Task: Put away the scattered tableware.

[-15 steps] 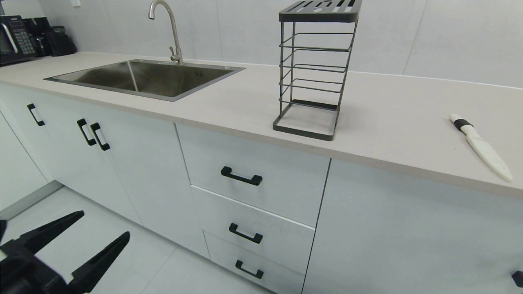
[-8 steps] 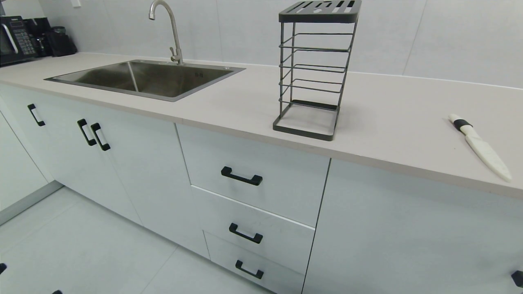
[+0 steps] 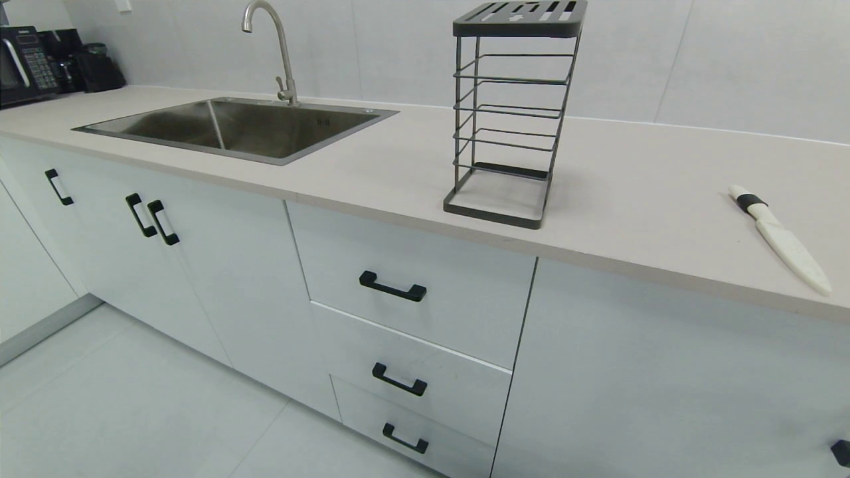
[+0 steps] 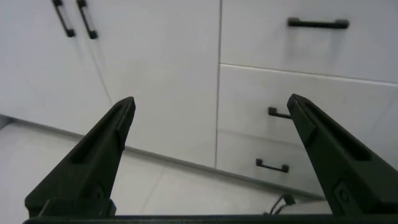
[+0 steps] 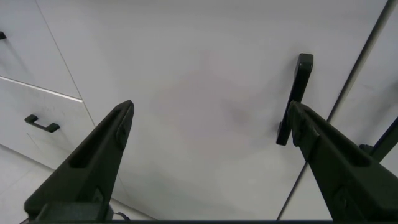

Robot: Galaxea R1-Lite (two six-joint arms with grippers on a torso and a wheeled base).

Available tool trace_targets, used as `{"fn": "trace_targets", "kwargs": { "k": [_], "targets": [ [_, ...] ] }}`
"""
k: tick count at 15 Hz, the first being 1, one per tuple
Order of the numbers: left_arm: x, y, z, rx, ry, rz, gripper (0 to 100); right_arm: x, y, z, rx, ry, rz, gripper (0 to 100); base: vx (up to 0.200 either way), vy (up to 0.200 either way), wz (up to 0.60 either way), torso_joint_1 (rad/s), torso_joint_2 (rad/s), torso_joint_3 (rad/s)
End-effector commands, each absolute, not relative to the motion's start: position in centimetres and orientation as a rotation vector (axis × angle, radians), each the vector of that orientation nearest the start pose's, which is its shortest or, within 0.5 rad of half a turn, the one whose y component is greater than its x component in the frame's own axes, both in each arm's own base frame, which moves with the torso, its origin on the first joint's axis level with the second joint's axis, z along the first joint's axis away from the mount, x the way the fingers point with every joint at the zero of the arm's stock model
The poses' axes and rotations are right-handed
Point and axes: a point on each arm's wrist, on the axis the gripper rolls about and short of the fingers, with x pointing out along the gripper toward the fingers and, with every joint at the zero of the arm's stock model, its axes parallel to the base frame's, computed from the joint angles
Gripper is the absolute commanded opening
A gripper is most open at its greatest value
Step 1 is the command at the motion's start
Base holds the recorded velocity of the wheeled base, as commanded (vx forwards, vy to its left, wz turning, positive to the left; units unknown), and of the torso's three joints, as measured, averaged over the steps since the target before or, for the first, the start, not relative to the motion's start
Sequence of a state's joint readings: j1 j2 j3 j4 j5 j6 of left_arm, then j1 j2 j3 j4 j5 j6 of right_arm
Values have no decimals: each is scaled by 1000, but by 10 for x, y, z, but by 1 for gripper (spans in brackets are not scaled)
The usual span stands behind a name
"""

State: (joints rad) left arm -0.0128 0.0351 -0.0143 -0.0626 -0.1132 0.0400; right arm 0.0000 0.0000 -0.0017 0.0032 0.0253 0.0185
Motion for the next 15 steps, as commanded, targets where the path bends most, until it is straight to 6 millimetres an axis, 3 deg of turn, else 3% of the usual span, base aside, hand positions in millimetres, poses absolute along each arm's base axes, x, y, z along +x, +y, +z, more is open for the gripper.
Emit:
{"fn": "trace_targets", "kwargs": {
  "k": [1,5,15],
  "targets": [
    [-23,-2,82,43,-62,-91,100,-23,1,76,18,3,23,100,0,0,0,0,0,0],
    [-23,1,83,56,-66,66,100,-23,1,76,18,3,26,100,0,0,0,0,0,0],
    [-23,-1,82,-11,-61,-34,100,-23,1,76,18,3,26,100,0,0,0,0,0,0]
  ]
}}
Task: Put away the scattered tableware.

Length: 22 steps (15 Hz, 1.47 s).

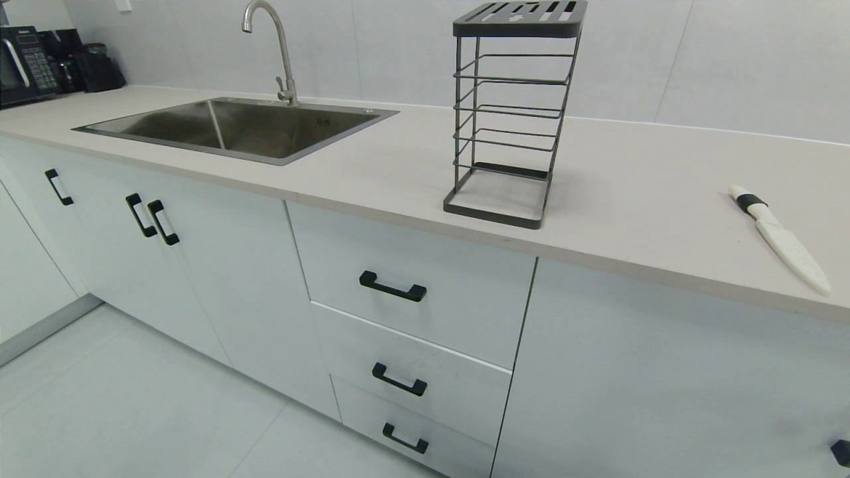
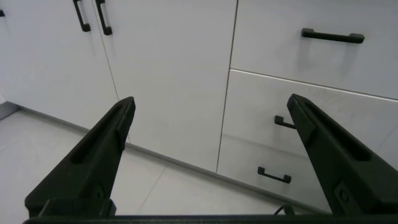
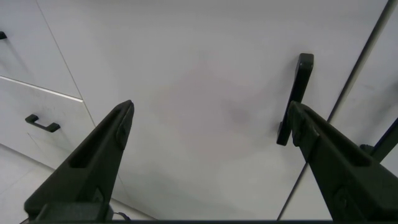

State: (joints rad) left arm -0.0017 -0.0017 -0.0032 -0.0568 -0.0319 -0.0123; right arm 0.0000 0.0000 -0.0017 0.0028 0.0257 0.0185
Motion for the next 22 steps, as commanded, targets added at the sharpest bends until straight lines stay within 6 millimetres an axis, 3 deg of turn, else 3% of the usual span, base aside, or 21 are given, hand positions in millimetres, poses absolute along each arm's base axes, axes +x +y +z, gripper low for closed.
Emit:
{"fn": "trace_targets", "kwargs": {
  "k": [1,10,13,18,22],
  "targets": [
    [-23,-1,82,-11,-60,-37,100,-23,1,76,18,3,26,100,0,0,0,0,0,0],
    [-23,-2,82,-29,-63,-115,100,-23,1,76,15,3,28,100,0,0,0,0,0,0],
    [-23,-3,81,-27,-53,-150,100,-23,1,76,17,3,29,100,0,0,-600,5,-1,2],
    [-23,-2,76,37,-7,-107,100,-23,1,76,17,3,28,100,0,0,0,0,0,0],
    [-23,-2,76,20,-2,-81,100,-23,1,76,18,3,28,100,0,0,-450,3,3,-1]
  ]
}}
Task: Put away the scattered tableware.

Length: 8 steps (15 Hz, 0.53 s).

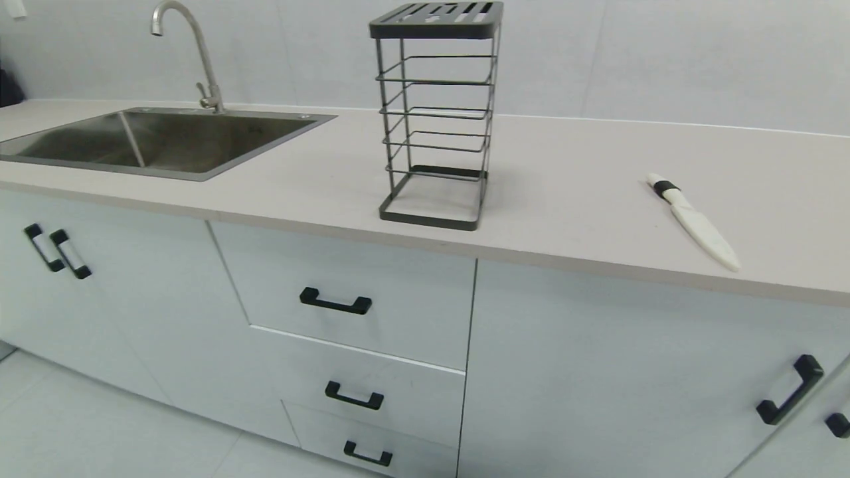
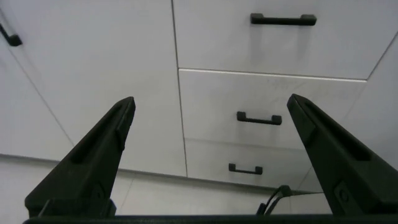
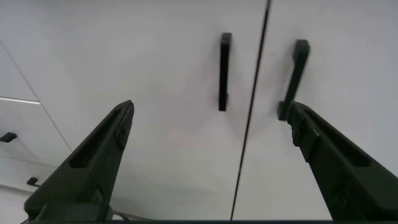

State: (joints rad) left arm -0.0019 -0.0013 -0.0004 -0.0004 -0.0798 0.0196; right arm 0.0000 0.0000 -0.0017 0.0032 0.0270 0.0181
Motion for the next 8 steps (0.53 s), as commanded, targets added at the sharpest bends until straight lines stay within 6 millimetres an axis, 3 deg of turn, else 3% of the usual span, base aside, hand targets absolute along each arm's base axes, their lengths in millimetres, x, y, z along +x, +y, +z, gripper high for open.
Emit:
{"fn": "trace_targets", "kwargs": {
  "k": [1,3,8],
  "targets": [
    [-23,-2,76,18,-2,-81,100,-23,1,76,18,3,28,100,0,0,0,0,0,0],
    [-23,-2,76,17,-2,-81,100,-23,1,76,18,3,29,100,0,0,0,0,0,0],
    [-23,-2,76,17,-2,-80,100,-23,1,76,18,3,28,100,0,0,-600,3,1,3]
  ]
}}
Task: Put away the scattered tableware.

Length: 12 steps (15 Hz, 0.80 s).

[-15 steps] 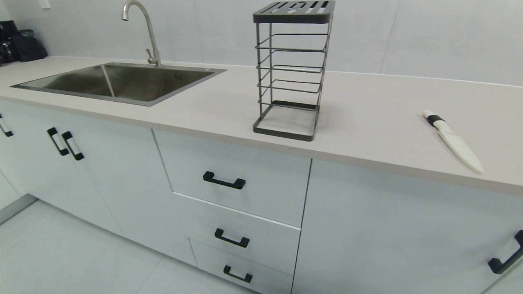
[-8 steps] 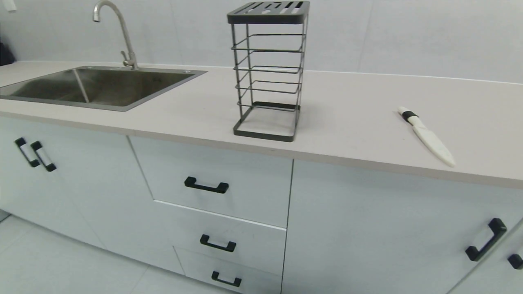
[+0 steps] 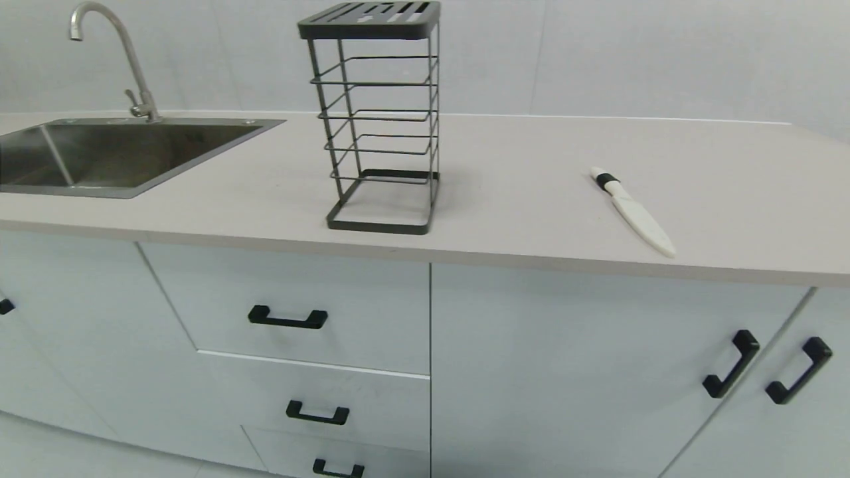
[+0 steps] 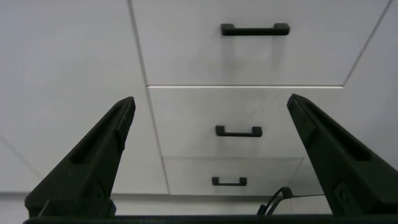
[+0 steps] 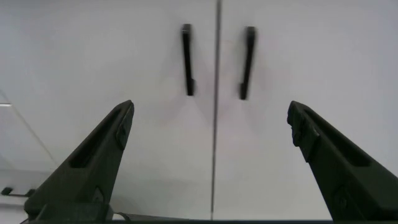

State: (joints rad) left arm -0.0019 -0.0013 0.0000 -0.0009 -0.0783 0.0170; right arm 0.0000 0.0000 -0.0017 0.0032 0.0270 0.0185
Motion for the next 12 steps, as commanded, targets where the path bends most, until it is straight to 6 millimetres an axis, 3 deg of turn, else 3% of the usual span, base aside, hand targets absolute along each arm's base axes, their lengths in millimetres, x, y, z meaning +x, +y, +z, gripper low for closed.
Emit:
{"fn": "trace_targets", "kwargs": {
  "k": [1,8,12],
  "targets": [
    [-23,-2,76,17,-2,-80,100,-23,1,76,18,3,28,100,0,0,-600,-2,7,7],
    [-23,-2,76,15,-2,-80,100,-23,1,76,18,3,29,100,0,0,0,0,0,0],
    [-23,-2,76,15,-2,-80,100,-23,1,76,18,3,29,100,0,0,0,188,-257,-117]
  ]
}}
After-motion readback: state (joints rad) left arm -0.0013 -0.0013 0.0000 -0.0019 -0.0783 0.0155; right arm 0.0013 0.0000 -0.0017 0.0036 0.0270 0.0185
